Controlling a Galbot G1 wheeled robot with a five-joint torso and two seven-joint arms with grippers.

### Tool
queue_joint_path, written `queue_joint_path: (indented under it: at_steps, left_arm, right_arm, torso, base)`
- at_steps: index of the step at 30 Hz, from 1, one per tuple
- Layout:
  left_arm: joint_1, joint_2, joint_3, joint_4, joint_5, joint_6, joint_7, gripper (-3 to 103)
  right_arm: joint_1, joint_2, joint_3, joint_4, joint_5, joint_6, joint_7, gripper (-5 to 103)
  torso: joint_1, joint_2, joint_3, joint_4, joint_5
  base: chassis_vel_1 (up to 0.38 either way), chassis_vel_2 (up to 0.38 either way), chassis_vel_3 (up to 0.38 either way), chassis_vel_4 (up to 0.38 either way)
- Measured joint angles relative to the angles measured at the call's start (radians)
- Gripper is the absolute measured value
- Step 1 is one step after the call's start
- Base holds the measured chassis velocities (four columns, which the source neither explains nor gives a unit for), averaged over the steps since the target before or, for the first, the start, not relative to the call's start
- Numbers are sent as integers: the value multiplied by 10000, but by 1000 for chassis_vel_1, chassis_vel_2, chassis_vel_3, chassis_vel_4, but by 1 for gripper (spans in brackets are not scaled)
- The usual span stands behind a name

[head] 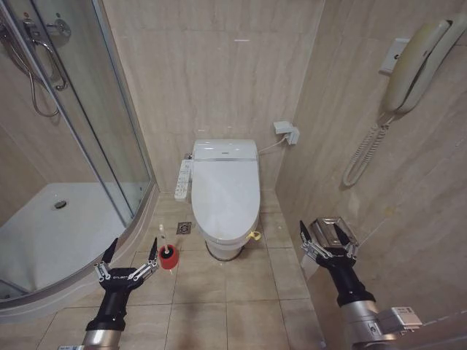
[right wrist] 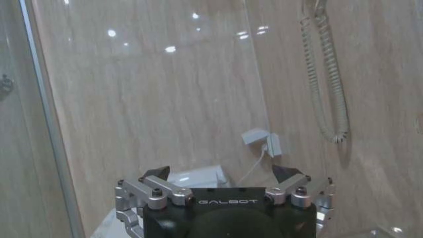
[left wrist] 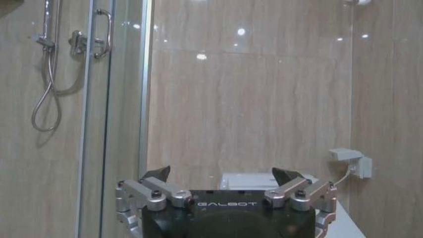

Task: Open the toilet lid, clean the toilet bowl with a toilet brush, close the toilet lid, and flush.

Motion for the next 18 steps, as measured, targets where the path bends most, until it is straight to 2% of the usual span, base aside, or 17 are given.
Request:
queue_joint_path:
  at_steps: [18]
  left_arm:
    - [1,0,0,0,0,0,0,100]
  right_arm:
    - [5,-96,-13,166,-49,-306,79,100]
  torso:
    - [0,0,0,0,0]
  base:
    - [0,0,0,0]
